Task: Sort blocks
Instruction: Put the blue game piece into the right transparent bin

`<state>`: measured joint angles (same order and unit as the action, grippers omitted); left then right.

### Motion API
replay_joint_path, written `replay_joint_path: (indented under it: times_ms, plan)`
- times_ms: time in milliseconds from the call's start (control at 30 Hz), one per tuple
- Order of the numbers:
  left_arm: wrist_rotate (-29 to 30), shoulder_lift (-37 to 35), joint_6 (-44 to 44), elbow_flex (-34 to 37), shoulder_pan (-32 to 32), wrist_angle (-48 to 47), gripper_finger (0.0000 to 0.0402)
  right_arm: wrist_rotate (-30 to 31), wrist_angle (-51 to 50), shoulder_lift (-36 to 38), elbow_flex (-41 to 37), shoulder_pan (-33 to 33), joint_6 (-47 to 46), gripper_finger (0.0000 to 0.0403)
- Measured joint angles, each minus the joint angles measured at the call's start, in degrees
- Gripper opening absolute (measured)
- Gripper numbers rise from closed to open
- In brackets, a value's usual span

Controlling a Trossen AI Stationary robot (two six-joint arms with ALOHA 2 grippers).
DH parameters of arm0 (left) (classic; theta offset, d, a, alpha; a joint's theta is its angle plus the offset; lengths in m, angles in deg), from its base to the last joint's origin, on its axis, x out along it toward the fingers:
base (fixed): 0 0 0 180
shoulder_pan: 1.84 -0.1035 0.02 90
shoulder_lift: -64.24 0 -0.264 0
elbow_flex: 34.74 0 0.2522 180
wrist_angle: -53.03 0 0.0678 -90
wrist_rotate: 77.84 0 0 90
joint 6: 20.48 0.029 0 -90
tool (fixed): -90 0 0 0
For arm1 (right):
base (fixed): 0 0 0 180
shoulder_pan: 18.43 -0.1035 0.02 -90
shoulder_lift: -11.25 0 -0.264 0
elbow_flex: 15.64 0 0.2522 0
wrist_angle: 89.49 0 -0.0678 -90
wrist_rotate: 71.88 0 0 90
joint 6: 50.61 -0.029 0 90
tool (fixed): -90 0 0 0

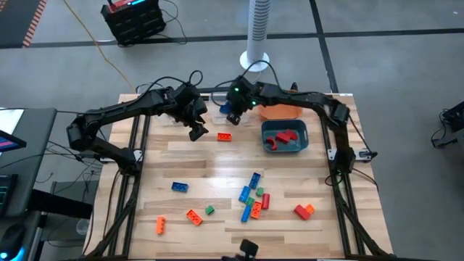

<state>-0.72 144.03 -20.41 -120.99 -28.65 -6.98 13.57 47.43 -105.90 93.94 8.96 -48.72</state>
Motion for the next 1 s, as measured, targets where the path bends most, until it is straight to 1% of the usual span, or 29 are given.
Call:
replay_joint_path:
  times_ms: [100,200,300,733,833,900,1000]
  plan:
    - [0.0,0.0,-0.3,0.0,0.0,-0.6,0.0228,0.0,-2.1,-3.3,3.0,1.0,-0.2,0.0110]
    - [0.0,0.0,-0.1,0.0,0.1,-0.6,0.0228,0.0,-3.9,-4.9,4.4,1.5,-0.4,0.0110]
    - [0.0,0.0,0.4,0.0,0.1,-0.6,0.0228,0.0,-5.2,-5.1,4.3,1.4,-0.4,0.0110]
    - [-0.1,0.0,0.1,0.0,0.1,-1.0,0.0228,0.0,-4.5,-5.0,4.3,1.0,-0.8,0.0110]
    - [-0.9,0.0,0.1,0.0,0.1,-1.0,0.0228,0.0,-4.5,-5.0,4.3,1.3,-2.1,0.0110]
    - [-1.8,0.0,-0.2,0.0,0.1,-1.0,0.0228,0.1,-4.3,-5.0,4.3,1.7,-2.9,0.0116]
    - [-1.9,0.0,-0.3,0.0,0.1,-1.1,0.0228,1.7,-3.8,-5.0,4.3,2.1,-4.2,0.0137]
